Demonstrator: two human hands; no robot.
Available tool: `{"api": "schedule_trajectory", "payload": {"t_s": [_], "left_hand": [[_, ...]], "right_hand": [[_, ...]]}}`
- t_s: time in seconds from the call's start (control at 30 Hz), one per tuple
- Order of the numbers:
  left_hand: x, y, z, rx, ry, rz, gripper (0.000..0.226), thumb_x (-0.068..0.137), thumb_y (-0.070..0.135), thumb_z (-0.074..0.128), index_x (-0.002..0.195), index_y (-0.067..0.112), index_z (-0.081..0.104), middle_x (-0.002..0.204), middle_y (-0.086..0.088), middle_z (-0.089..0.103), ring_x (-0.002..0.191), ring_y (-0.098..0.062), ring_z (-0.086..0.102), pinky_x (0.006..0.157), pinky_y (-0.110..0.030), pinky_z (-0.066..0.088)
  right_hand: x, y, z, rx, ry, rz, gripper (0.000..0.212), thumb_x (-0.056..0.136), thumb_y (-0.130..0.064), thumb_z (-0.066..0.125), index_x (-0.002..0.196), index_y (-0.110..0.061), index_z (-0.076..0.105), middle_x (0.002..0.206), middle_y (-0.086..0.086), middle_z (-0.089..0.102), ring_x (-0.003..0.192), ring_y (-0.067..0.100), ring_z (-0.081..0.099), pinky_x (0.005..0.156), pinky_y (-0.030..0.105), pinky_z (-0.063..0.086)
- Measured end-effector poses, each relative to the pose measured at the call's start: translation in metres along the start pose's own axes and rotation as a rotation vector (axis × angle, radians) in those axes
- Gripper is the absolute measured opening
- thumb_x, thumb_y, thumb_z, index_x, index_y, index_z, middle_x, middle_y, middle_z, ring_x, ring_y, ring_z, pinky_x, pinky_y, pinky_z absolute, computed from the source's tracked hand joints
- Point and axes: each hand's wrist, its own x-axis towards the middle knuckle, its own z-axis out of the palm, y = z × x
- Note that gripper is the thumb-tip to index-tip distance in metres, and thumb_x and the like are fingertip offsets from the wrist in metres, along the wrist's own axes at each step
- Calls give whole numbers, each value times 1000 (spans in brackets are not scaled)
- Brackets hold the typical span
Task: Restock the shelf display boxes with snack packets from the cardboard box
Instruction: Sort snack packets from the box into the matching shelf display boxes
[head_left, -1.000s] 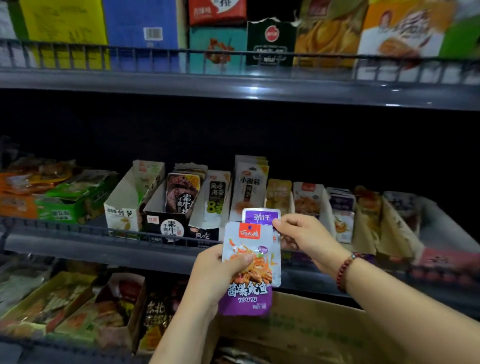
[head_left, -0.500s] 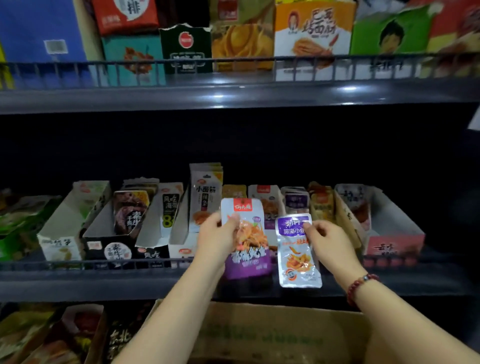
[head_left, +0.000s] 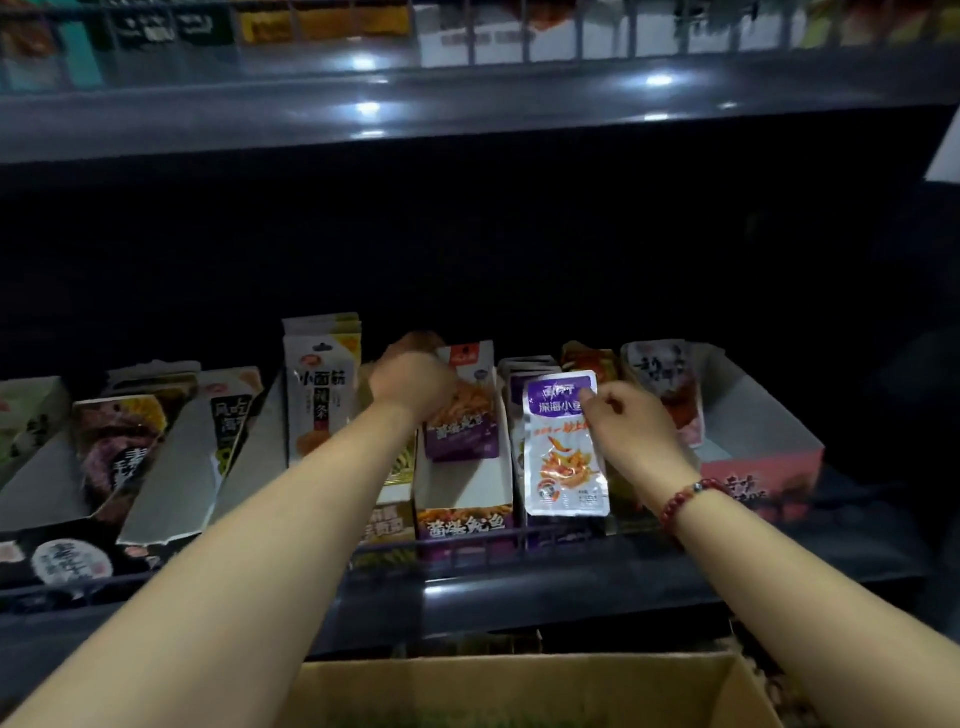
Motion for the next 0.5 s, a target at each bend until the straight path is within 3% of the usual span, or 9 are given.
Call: {"api": "schedule_trajectory", "payload": {"t_s": [0.1,0.2,0.5], "left_hand": [[12,-10,17,203,-13,22,34,91,28,58,125,22,59,130,-9,57,122,-31,49,106,-45,37],[17,-13,21,384,0,50,36,92,32,58,128,29,56,139,-7,47,133,-32,34,112,-43,27],[17,-20,25,328,83,145,37,91,24,61,128,29,54,138,-6,44,132,-31,32,111,-41,24]], "right_hand": [[4,3,2,1,-14,-15,30,99,-35,45,89,-11,60,88,12,69,82,30,67,76,47,55],[6,6,1,-6,-3,-51,25,99,-32,46,94,-12,59,90,10,69,84,28,68,77,51,55],[14,18,3,30,26,-67,21,98,-27,49,95,-8,59,90,9,68,84,24,67,76,47,56]]}}
